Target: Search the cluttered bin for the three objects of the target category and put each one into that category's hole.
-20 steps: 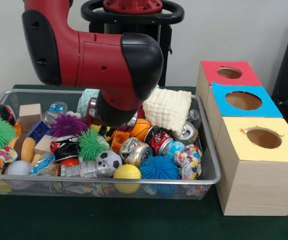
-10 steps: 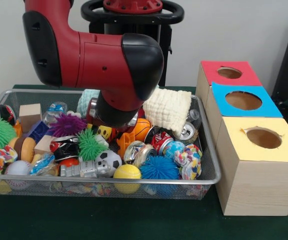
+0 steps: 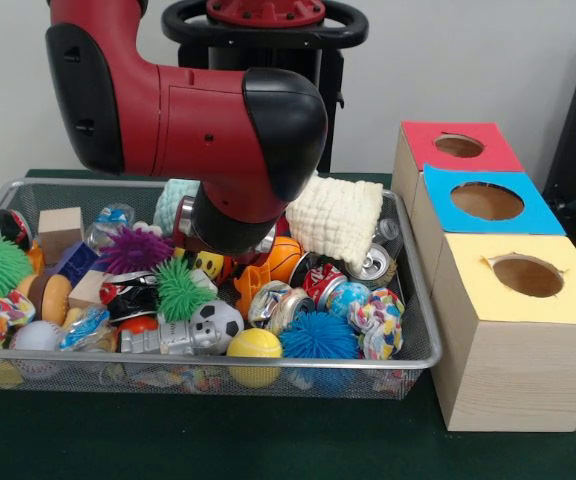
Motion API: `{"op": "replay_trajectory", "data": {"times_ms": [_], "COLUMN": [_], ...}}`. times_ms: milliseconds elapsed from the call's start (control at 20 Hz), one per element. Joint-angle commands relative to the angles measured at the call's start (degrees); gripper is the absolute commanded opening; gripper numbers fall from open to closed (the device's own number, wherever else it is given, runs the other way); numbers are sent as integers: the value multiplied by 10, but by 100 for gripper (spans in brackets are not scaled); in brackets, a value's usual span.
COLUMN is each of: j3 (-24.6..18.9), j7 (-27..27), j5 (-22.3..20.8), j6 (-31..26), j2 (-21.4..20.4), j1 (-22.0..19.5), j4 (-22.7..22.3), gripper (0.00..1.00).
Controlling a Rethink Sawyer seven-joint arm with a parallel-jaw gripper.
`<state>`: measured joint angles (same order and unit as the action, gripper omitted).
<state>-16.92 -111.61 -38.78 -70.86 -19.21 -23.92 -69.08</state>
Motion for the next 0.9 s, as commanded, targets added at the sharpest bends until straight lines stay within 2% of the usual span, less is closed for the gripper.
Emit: {"op": "replay_trajectory", "data": {"times_ms": [50,300,350,450,750,900], "j3": [5,31,36,41,40,32], "j7": [57,81,87,90,89,79], "j5": [0,-7,-9,-9,-4,1], "j6": [-17,-105,-130,-147,-152,-125], "j2": [31,16,20,17,1,-5], "j1": [2,13,18,22,22,18], "j4": [-24,-36,-26,-30,-49,-57], "gripper": [100,100,100,100,100,100]}}
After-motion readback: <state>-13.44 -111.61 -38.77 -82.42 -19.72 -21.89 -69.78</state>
